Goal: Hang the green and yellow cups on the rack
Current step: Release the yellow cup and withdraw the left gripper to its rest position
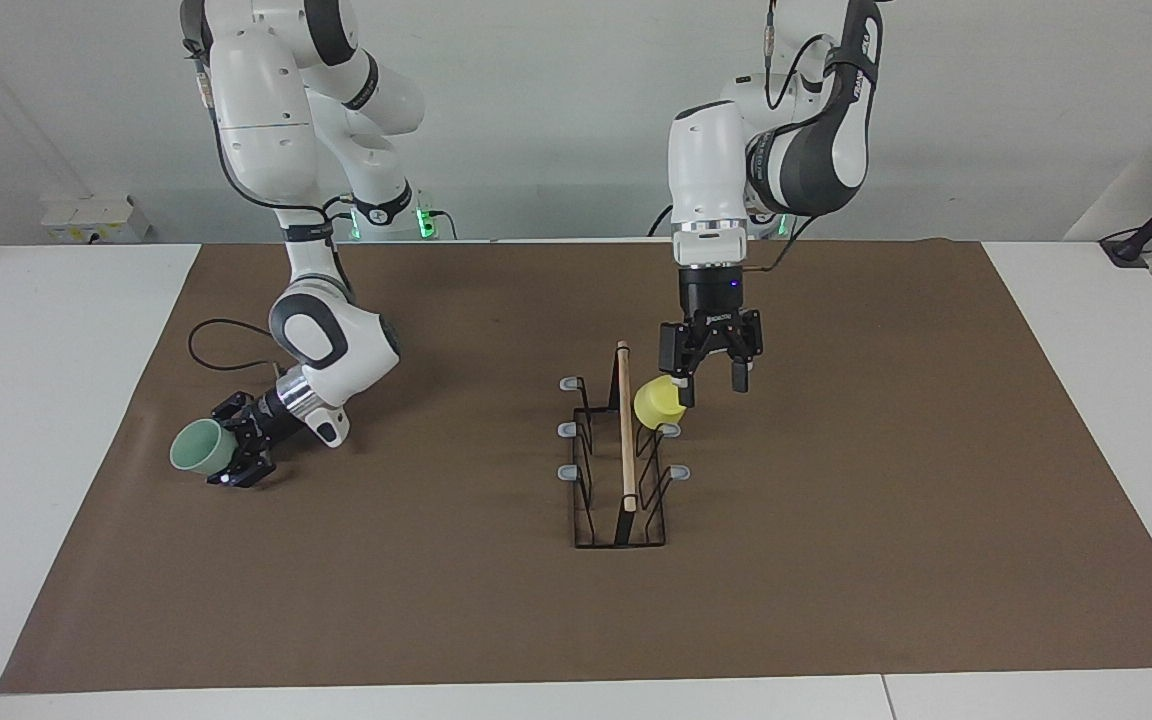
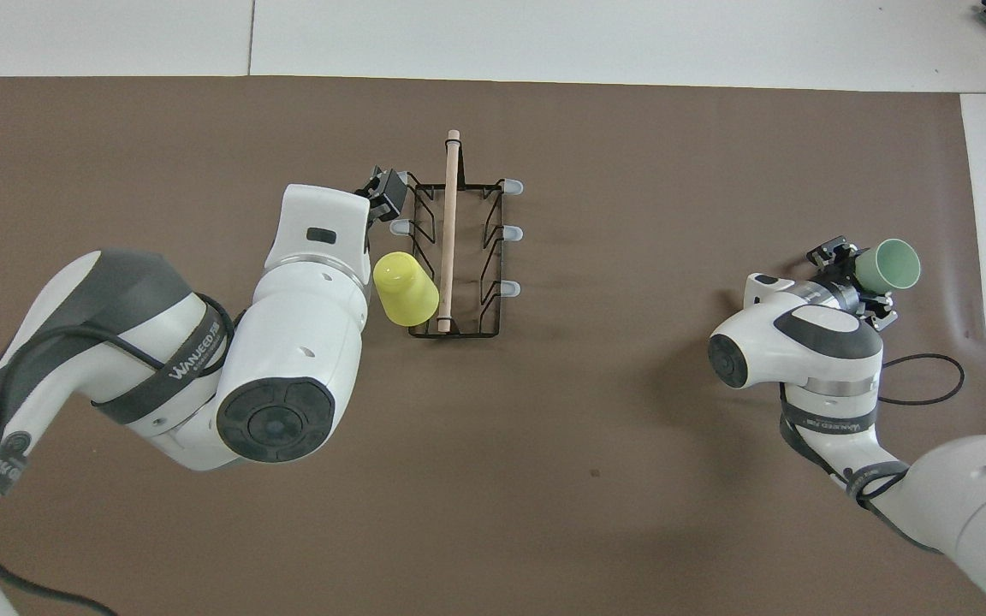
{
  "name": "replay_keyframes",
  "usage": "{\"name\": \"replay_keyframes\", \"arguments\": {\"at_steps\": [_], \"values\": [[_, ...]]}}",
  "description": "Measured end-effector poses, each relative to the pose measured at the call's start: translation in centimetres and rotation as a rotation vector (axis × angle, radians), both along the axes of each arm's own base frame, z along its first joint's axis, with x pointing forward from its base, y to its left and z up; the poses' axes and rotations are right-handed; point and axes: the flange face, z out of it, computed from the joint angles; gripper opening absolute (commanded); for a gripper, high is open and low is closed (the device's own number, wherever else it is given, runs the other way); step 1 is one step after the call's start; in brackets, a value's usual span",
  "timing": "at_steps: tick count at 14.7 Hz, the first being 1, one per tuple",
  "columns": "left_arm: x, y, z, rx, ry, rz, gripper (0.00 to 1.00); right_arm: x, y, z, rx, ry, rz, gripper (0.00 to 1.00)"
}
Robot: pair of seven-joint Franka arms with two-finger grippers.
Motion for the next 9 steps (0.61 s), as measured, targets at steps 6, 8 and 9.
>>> {"name": "replay_keyframes", "arguments": {"at_steps": [6,8,9], "values": [[5.2,5.8,2.9,0.063,0.140,-0.072,1.00,0.8,2.0,4.7,0.180,-0.081,-0.155,0.13],[6.3,8.4,3.6,0.094,0.219,-0.137,1.00,0.8,2.5,7.0,0.253,-0.106,-0.230,0.13],[6.7,9.6,4.0,0.108,0.252,-0.171,1.00,0.7,2.5,8.0,0.287,-0.121,-0.267,0.13]]}}
